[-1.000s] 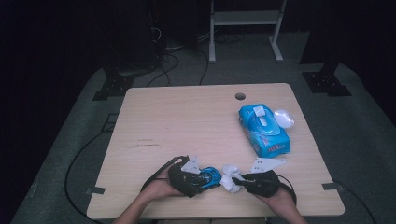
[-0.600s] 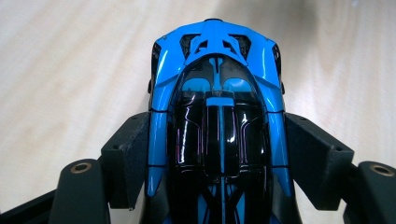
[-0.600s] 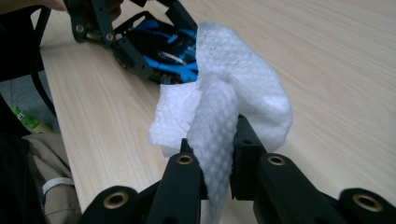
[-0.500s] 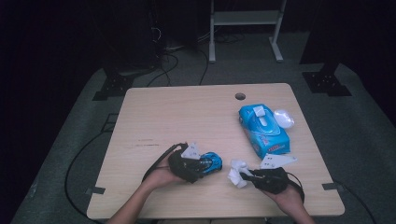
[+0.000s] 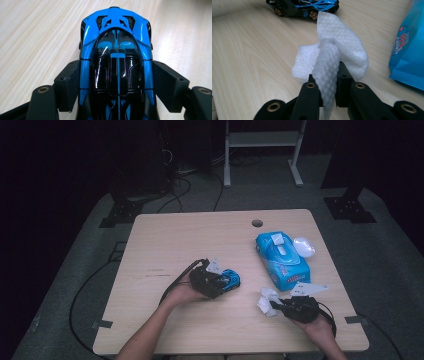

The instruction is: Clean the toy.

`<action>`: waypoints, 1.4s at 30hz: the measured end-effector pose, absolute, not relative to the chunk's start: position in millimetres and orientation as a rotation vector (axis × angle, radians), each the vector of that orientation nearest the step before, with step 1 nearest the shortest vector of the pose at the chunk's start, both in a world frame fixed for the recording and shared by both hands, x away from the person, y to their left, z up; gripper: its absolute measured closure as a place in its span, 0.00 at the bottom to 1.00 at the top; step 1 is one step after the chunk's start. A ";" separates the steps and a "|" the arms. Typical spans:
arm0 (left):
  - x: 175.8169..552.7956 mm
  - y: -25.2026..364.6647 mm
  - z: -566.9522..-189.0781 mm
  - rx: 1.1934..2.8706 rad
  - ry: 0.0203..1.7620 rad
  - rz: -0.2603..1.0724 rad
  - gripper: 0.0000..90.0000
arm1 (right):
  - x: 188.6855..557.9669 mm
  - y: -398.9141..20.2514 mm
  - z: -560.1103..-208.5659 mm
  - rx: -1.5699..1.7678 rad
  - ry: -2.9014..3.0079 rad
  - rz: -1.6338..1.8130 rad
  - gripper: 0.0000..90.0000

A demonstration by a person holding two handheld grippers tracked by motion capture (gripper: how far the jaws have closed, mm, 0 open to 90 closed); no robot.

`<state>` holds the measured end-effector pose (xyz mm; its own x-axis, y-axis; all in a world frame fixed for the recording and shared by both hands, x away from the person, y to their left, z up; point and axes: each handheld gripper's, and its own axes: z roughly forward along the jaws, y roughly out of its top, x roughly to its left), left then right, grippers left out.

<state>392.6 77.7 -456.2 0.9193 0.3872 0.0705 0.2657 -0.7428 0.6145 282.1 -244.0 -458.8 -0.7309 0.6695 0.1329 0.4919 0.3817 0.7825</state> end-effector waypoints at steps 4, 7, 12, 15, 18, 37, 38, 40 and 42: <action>396.6 81.1 -461.6 2.417 0.505 0.205 0.30 | 282.5 -243.2 -462.9 1.044 2.453 1.237 0.83; 396.8 83.6 -457.2 2.384 0.517 0.228 0.23 | 283.1 -244.7 -466.0 1.051 2.462 1.214 0.72; 392.7 91.0 -446.9 2.327 0.519 0.259 0.20 | 278.3 -248.2 -457.8 1.036 2.418 1.249 0.60; 389.6 97.0 -442.8 2.308 0.521 0.267 0.19 | 276.0 -249.8 -453.4 1.020 2.392 1.275 0.58; 386.1 103.8 -440.0 2.287 0.522 0.276 0.19 | 275.1 -251.0 -452.2 1.020 2.381 1.283 0.57; 371.9 131.5 -436.8 2.221 0.549 0.276 0.16 | 271.6 -257.7 -447.6 1.032 2.332 1.349 0.52; 370.5 132.0 -436.7 2.209 0.556 0.276 0.16 | 271.6 -258.1 -447.4 1.034 2.330 1.352 0.52; 368.0 134.1 -435.5 2.202 0.554 0.278 0.16 | 271.5 -258.6 -447.2 1.034 2.328 1.356 0.51; 365.4 136.4 -434.5 2.197 0.551 0.284 0.16 | 271.3 -258.7 -447.1 1.035 2.326 1.358 0.51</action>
